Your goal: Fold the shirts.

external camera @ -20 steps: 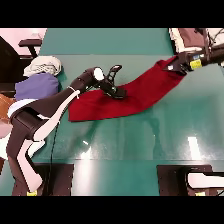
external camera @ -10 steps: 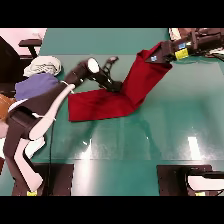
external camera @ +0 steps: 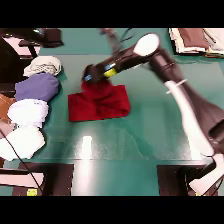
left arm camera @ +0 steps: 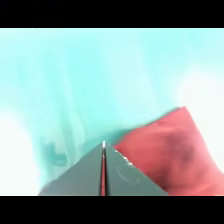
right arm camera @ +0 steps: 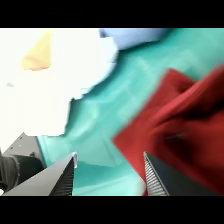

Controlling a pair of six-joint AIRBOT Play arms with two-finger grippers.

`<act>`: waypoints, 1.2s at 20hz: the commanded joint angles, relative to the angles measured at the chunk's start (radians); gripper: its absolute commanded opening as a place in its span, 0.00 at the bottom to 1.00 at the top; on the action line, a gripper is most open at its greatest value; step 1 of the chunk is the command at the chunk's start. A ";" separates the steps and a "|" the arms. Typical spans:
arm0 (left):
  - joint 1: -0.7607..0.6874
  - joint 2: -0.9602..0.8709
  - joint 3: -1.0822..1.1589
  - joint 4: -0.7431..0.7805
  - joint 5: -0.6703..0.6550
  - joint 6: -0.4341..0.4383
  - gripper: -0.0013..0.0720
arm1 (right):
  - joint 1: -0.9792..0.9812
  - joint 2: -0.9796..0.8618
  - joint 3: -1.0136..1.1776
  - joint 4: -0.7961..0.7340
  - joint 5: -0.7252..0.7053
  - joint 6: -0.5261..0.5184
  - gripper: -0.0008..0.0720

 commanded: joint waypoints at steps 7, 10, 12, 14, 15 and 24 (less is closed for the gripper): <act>0.058 0.101 -0.038 0.019 -0.183 0.001 0.05 | -0.202 0.182 -0.414 -0.141 0.024 -0.005 0.70; 0.000 0.098 -0.198 0.015 -0.158 0.003 0.58 | -0.349 0.261 -0.565 -0.141 0.041 -0.005 0.81; -0.053 0.084 -0.345 0.015 -0.058 0.021 0.58 | -0.407 0.300 -0.636 -0.135 0.047 -0.005 0.83; -0.081 0.021 -0.434 0.013 0.034 0.027 0.58 | -0.430 0.330 -0.684 -0.135 0.046 -0.005 0.83; -0.080 -0.029 -0.439 0.006 0.036 0.025 0.59 | -0.431 0.342 -0.703 -0.137 0.047 -0.005 0.82; -0.076 -0.167 -0.441 -0.069 0.006 0.035 0.58 | -0.406 0.364 -0.731 -0.134 0.042 -0.005 0.82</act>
